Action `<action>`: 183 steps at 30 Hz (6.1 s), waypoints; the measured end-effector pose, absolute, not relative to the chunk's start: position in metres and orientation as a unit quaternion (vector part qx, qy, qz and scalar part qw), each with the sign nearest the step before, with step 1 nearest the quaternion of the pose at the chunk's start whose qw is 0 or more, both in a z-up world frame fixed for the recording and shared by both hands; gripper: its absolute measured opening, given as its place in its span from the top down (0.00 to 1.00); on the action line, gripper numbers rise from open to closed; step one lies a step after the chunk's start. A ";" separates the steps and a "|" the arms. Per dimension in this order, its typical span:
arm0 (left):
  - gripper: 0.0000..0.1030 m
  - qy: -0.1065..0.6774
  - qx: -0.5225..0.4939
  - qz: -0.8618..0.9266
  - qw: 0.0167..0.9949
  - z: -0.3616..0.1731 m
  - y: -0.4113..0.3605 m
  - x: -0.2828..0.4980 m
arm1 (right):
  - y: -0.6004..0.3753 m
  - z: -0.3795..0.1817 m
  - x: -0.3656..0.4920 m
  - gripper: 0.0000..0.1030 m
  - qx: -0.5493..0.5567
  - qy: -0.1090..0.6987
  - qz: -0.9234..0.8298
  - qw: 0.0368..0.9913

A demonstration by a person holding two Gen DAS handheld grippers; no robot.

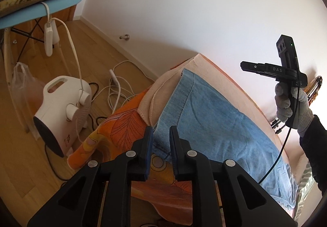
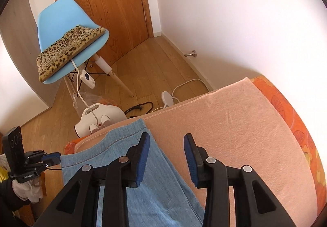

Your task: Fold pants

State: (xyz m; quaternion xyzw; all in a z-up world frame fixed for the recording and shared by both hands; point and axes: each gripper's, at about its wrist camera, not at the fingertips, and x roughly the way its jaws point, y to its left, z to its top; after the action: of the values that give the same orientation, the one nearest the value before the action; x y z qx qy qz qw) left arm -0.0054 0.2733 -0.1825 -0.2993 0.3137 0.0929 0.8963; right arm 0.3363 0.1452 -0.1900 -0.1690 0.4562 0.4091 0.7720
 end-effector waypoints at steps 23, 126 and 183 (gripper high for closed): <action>0.74 0.402 -0.119 -0.232 0.878 -0.107 0.028 0.126 | -0.298 -0.105 0.208 0.65 -0.076 0.480 0.155 0.860; 0.46 0.470 0.050 -0.449 0.758 -0.142 -0.367 0.262 | -0.608 -0.160 0.116 0.32 -0.003 0.506 -0.117 0.855; 0.58 0.387 -0.019 -0.182 0.904 -0.051 -0.056 0.150 | -0.487 -0.081 0.074 0.47 0.019 0.423 -0.030 0.905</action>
State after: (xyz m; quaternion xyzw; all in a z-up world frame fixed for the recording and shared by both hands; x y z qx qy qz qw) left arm 0.1504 -0.0561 -0.0509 -0.0191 0.3867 -0.1819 0.9039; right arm 0.0741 -0.4868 -0.0806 0.0192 0.4234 -0.0304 0.9052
